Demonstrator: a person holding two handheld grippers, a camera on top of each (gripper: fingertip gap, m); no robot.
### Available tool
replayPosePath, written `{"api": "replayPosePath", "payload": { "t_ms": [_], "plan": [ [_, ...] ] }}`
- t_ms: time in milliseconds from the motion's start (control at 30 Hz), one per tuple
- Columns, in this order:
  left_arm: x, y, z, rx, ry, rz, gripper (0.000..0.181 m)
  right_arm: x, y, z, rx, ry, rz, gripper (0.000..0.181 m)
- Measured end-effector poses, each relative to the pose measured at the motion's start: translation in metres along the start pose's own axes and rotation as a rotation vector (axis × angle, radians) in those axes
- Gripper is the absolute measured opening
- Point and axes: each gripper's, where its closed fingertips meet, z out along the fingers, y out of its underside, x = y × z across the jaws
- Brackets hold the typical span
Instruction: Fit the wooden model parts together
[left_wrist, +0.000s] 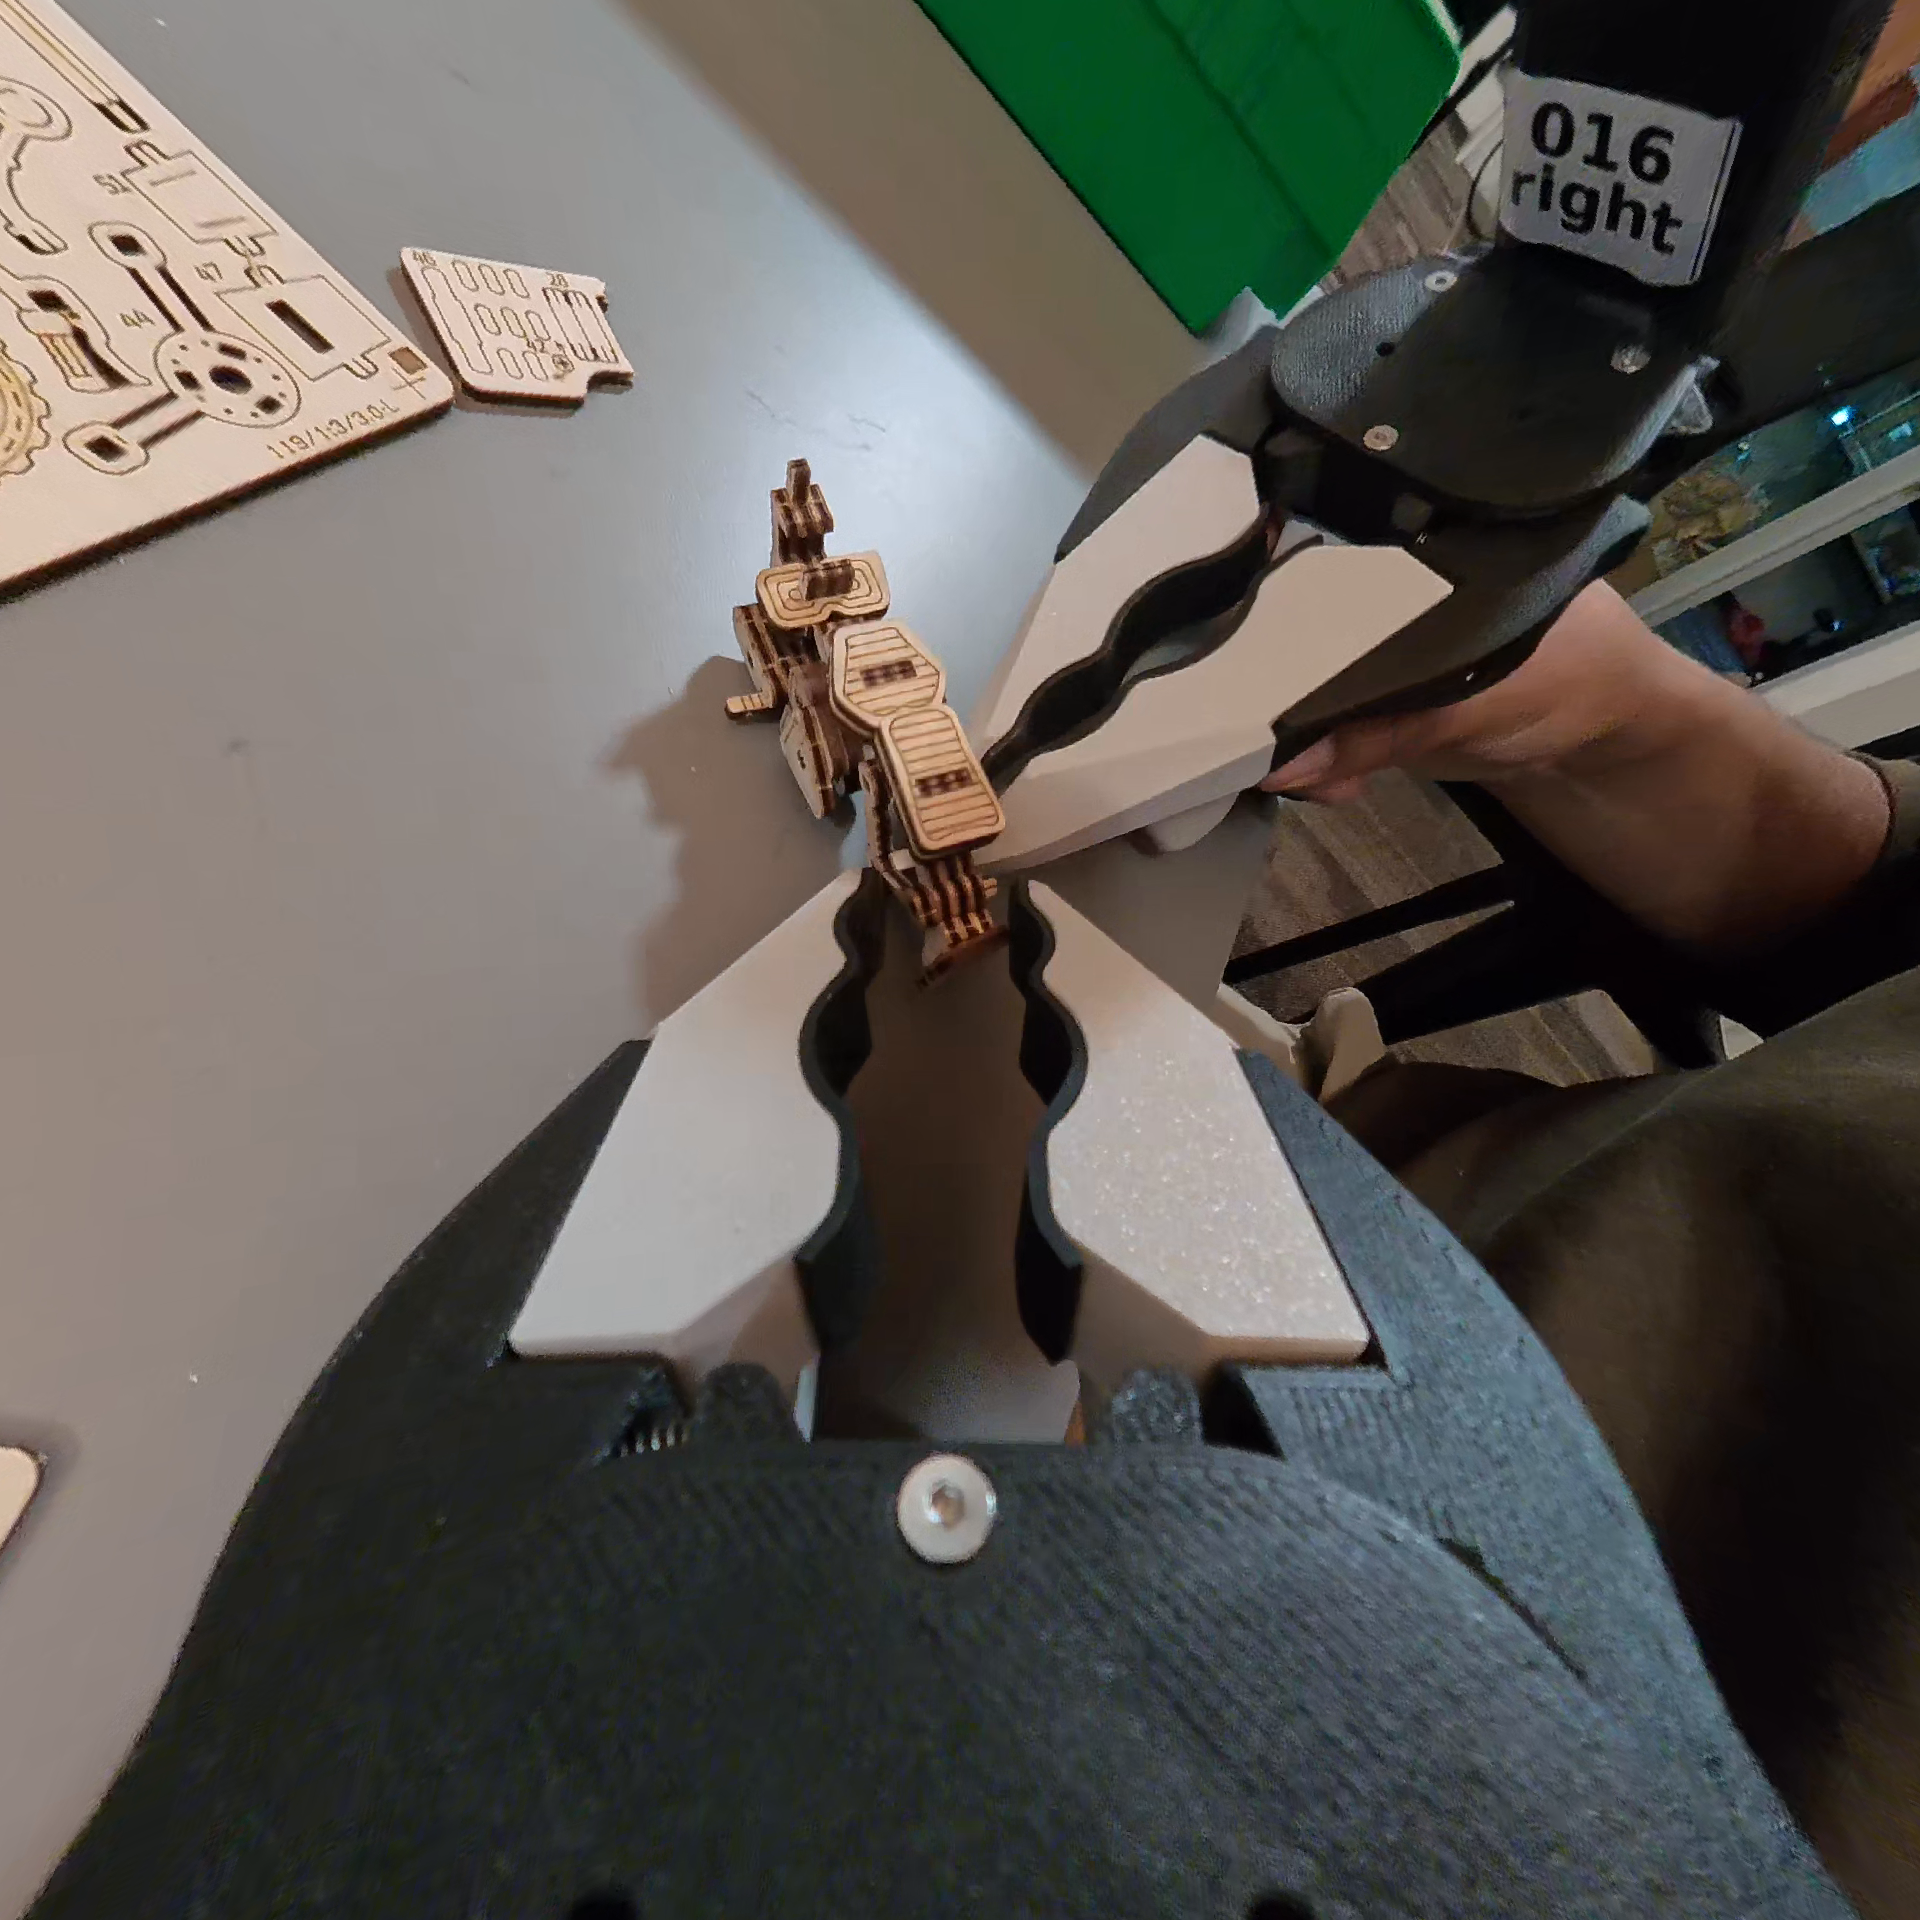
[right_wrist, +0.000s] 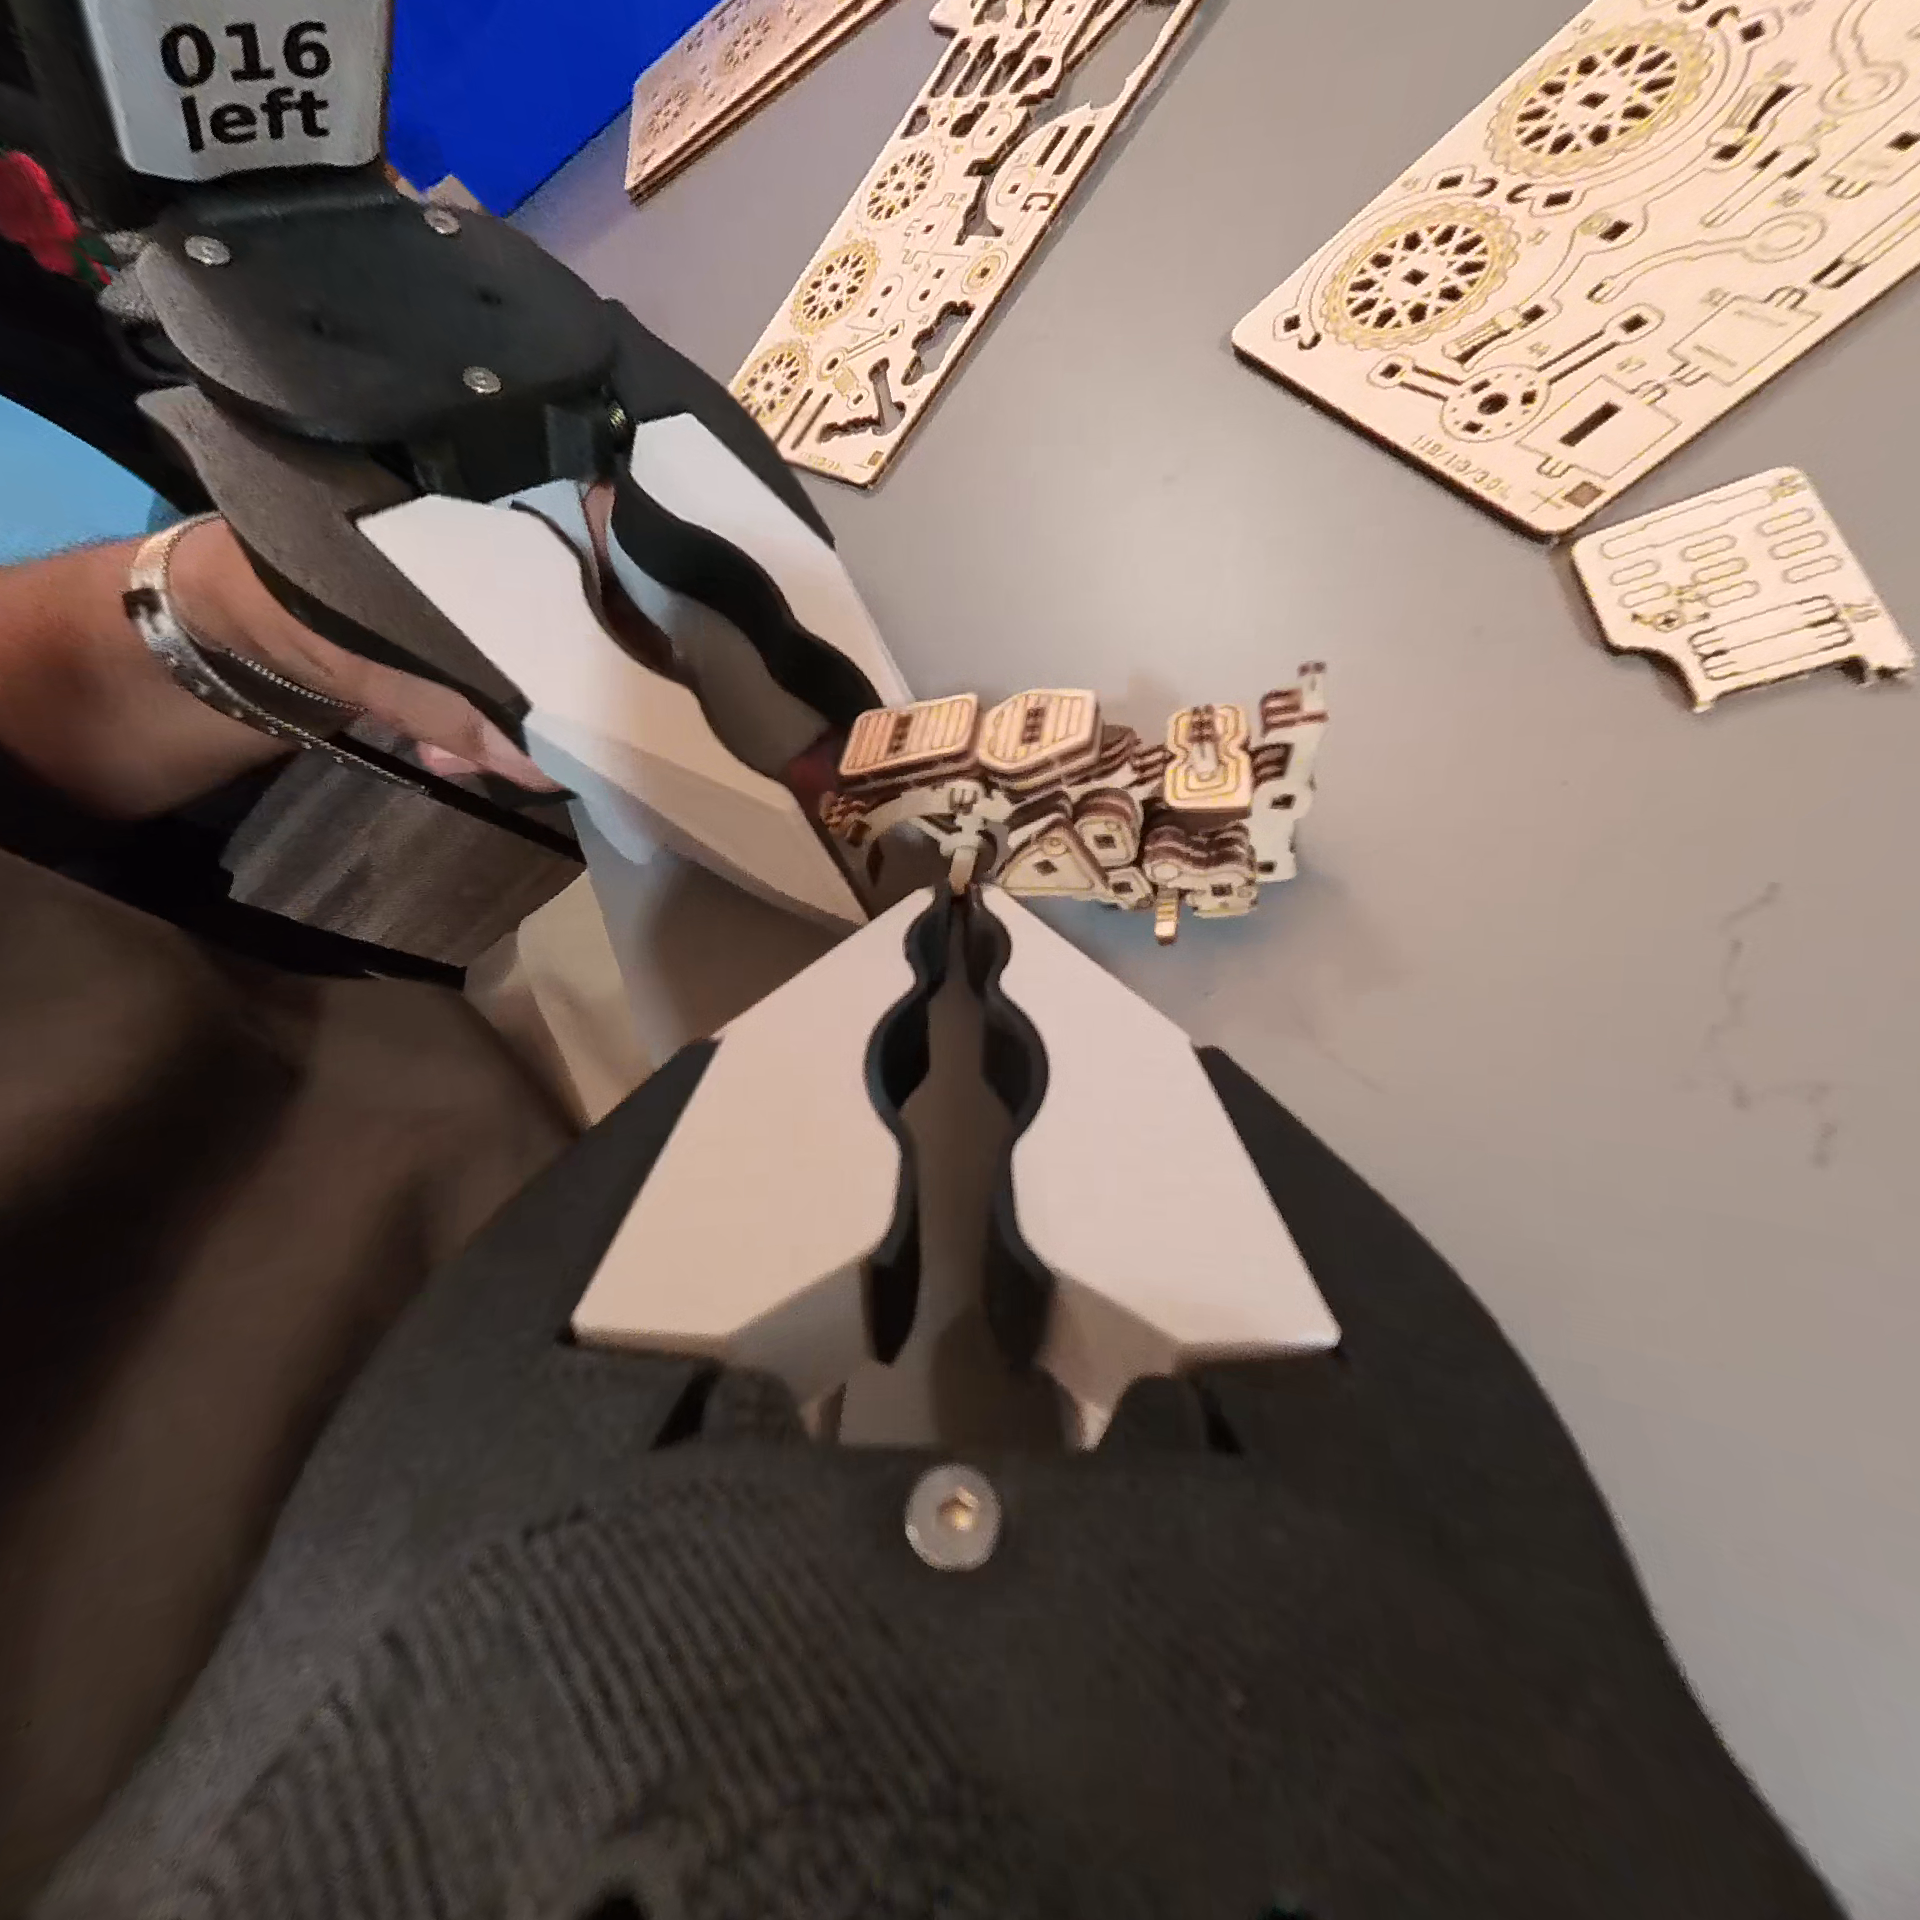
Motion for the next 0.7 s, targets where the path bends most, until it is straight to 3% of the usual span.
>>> {"api": "replayPosePath", "payload": {
  "t_ms": [200,700],
  "plan": [
    [-0.004,-0.003,-0.004,0.032,0.015,-0.045,0.014,0.000,-0.004,-0.011,0.053,0.005,-0.039,0.012],
    [-0.008,-0.006,-0.003,0.051,-0.040,0.000,0.014,0.013,0.007,-0.026,0.008,0.097,-0.179,0.001]
  ]
}}
